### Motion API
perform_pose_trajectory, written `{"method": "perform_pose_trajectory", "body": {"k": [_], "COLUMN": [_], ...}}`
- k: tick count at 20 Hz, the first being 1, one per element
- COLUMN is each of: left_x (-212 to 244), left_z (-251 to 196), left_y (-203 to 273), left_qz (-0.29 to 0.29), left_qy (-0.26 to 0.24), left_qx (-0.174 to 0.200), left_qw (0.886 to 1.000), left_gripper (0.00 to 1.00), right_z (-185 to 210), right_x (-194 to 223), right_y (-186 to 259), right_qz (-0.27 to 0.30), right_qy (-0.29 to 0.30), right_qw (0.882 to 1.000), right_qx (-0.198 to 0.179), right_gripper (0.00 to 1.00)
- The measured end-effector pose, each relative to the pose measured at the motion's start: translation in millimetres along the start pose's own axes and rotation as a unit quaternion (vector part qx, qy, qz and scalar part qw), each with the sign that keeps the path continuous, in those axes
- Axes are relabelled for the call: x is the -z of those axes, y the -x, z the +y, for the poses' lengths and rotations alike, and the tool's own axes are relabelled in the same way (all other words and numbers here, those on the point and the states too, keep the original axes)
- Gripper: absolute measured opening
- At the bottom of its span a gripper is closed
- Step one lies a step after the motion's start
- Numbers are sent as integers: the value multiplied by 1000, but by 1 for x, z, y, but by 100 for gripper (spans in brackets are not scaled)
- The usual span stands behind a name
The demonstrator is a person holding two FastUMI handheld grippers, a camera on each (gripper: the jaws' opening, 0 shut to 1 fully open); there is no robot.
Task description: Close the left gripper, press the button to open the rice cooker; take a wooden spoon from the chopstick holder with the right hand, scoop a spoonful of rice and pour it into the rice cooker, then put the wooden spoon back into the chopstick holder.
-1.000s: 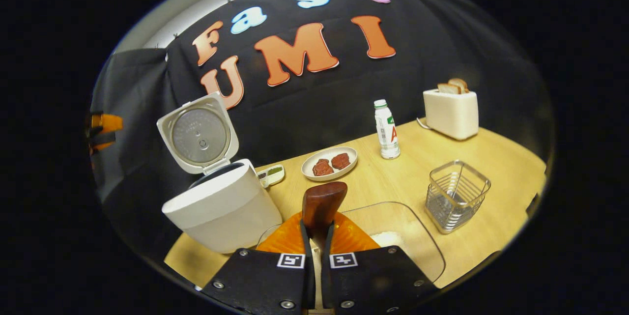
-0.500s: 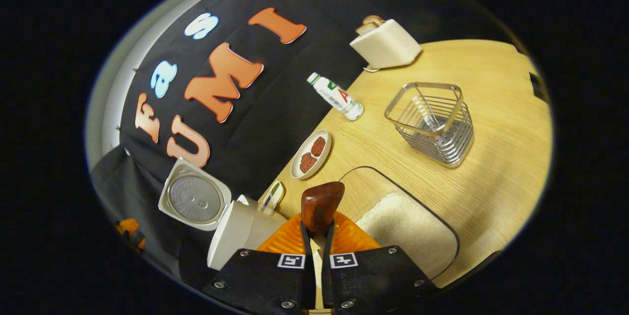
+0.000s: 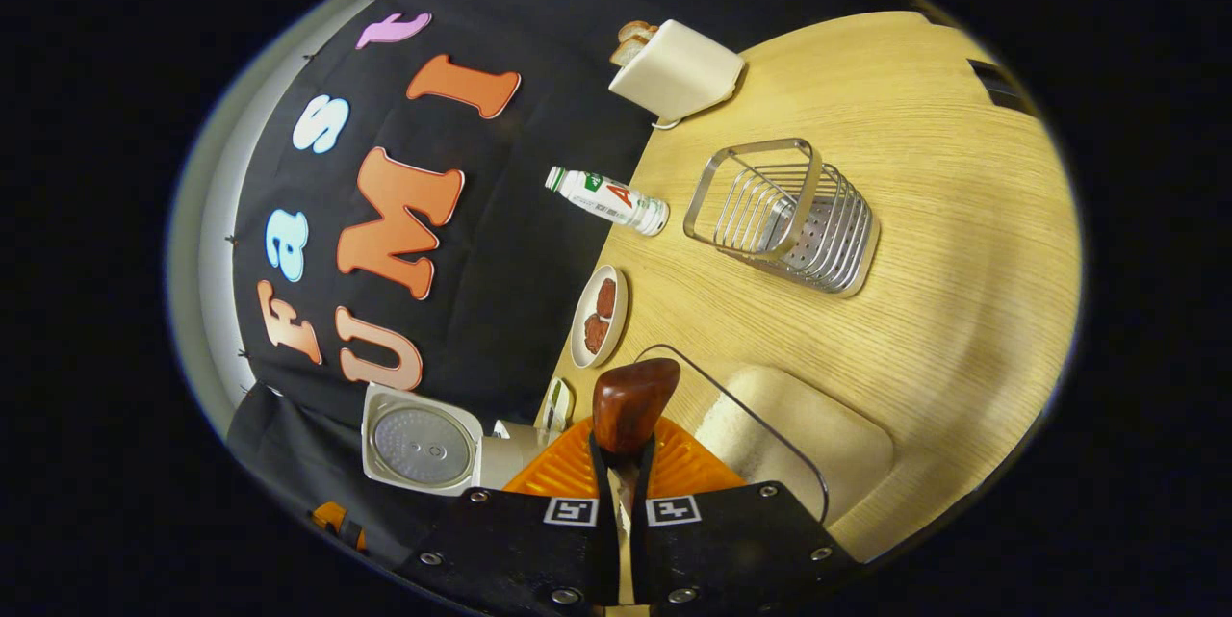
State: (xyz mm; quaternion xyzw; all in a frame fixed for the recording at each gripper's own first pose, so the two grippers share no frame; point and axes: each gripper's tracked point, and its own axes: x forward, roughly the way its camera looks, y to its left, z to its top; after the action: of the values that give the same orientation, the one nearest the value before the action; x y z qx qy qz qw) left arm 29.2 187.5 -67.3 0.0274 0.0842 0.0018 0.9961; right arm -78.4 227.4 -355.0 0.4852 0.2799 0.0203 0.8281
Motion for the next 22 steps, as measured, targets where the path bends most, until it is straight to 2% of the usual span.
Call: {"method": "perform_pose_trajectory", "body": {"k": [2,7,11,15,22], "left_x": [-1,0,-1,0,3], "left_z": [1,-1,-2,-4,0], "left_y": [-2,-8,-19,-30,-50], "left_qz": [-2,-3,-3,-4,2], "left_qy": [1,-5,-5,-2,9], "left_qx": [-2,1,4,9,12], "left_qw": [1000,1000,1000,1000,1000], "left_gripper": [100,100,100,100,100], "right_z": [2,15,35,71,164], "right_x": [-8,-26,-41,-46,-45], "right_y": [4,10,16,14,-9], "right_qz": [-5,-9,-24,-22,-5], "right_qy": [-3,-55,-53,-70,-59], "right_qw": [1000,998,998,997,996], "right_qx": [1,-5,2,-15,-66], "right_gripper": [4,4,4,4,4]}}
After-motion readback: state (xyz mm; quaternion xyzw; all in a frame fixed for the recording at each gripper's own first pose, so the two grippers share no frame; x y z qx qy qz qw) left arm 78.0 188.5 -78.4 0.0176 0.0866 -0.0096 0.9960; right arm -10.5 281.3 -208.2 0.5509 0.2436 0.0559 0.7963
